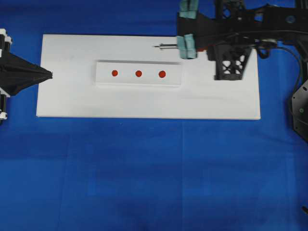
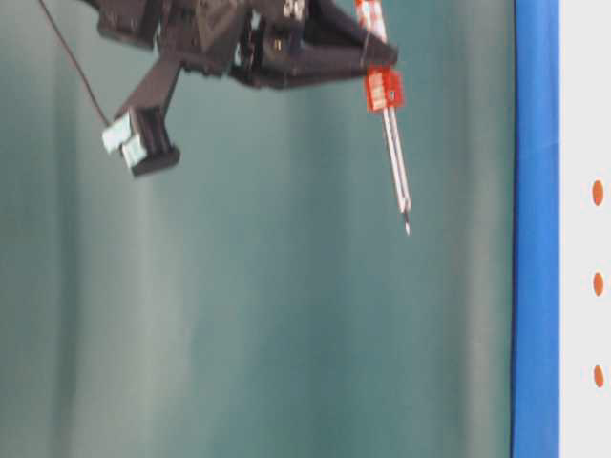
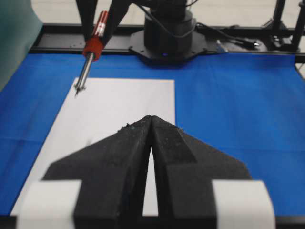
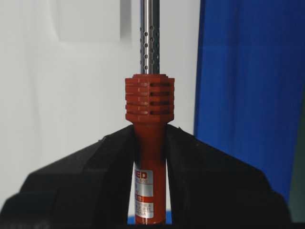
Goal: Touch the tip of the soldering iron to the mark.
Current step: 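Raise the iron and shift it further right, then lower the iron tip onto the rightmost red dot and hold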
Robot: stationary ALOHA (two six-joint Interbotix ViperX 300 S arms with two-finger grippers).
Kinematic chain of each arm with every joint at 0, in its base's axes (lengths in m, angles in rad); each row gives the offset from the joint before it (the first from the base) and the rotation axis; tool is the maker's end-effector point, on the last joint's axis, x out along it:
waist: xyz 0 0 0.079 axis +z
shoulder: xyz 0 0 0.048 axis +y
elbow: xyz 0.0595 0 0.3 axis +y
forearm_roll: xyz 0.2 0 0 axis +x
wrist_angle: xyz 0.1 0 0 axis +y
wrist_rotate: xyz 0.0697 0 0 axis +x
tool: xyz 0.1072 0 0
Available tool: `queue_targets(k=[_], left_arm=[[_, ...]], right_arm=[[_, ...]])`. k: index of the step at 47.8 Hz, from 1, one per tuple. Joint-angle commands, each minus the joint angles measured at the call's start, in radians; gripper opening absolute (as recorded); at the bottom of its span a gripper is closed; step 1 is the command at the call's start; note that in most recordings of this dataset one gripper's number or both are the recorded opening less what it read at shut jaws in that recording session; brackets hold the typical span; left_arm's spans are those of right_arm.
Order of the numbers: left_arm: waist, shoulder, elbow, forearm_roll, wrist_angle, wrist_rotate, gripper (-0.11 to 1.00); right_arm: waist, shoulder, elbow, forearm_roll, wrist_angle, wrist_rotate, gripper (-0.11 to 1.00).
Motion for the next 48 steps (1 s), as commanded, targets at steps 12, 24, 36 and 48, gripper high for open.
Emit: queue_targets(k=[12,24,36,48], left_arm=[[0.003,0.005,-0.011,0.0,-0.011,0.0,0.0],[0.003,0.005,-0.011,0.0,-0.011,-0.002,0.0],[0.003,0.005,-0.011,0.0,-0.008,-0.002,0.0],[0.002,0.005,-0.011,0.0,-0.008,-0.002,0.0]], right_arm=[[-0.002,-0.109,0.066,0.0,-0.006,0.04,0.07],[0.002,-0.091,0.067,0.0,-0.028,0.04,0.07],[0.008,-0.029,0.087,0.014,-0.051,0.04,0.07],[0.011,0.041,0.13,0.051,-0.133,0.034,0.07]])
